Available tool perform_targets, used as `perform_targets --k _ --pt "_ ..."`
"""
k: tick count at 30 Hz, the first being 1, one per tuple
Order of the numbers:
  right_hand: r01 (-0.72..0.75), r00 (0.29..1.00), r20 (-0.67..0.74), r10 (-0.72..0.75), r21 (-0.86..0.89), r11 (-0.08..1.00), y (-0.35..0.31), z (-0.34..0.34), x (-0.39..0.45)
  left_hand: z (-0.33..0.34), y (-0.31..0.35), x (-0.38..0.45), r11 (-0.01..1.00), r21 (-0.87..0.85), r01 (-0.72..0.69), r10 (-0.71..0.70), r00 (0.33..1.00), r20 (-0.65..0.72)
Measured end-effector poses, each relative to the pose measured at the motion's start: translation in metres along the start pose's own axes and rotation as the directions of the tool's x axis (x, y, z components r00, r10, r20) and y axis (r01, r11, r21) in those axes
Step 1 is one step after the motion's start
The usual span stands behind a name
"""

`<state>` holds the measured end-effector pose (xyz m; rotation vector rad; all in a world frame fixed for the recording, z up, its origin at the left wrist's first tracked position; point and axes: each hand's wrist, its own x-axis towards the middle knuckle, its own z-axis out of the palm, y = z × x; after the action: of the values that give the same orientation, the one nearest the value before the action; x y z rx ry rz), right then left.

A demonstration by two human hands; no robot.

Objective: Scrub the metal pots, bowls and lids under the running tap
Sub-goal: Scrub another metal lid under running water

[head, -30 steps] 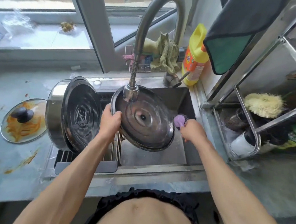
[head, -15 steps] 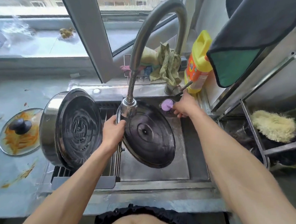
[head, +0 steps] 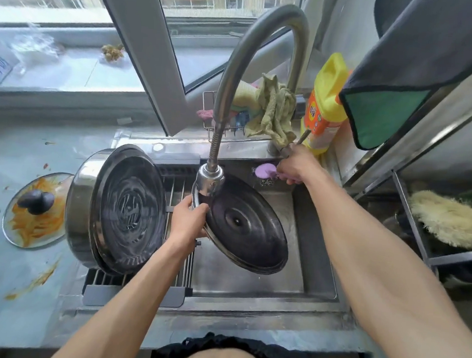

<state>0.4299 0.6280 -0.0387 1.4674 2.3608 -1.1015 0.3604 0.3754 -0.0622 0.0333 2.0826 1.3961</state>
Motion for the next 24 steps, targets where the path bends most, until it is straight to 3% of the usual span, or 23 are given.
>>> perform_targets --k 3,7,12,16,21,24 --pt "0.001 1.0 -0.013 0.0 0.07 0.998 0.016 0.008 -0.016 -0.005 0.002 -0.008 1.0 -0.001 0.007 -0.007 1.0 0.024" --pt "-0.157 0.987 0.061 0.152 0.088 0.984 0.054 0.037 -0.043 -0.012 -0.003 -0.011 1.0 0.003 0.022 -0.022 1.0 -0.002" --pt "-0.282 0.958 0.112 0.262 0.229 0.932 0.113 0.099 -0.092 -0.02 -0.016 -0.016 0.979 0.187 -0.079 0.08 0.997 0.0" --pt "-0.331 0.943 0.106 0.314 0.302 0.894 0.13 0.121 -0.117 -0.02 -0.016 -0.023 1.0 0.016 0.024 -0.024 1.0 -0.014" --pt "-0.288 0.941 -0.02 0.337 0.472 0.833 0.126 0.118 -0.128 -0.027 -0.012 -0.029 0.999 0.023 0.049 -0.05 0.998 0.034" --pt "-0.386 0.918 0.1 0.383 0.439 0.811 0.125 0.119 -0.135 -0.025 -0.006 -0.032 0.996 -0.014 0.092 -0.091 0.994 0.055"
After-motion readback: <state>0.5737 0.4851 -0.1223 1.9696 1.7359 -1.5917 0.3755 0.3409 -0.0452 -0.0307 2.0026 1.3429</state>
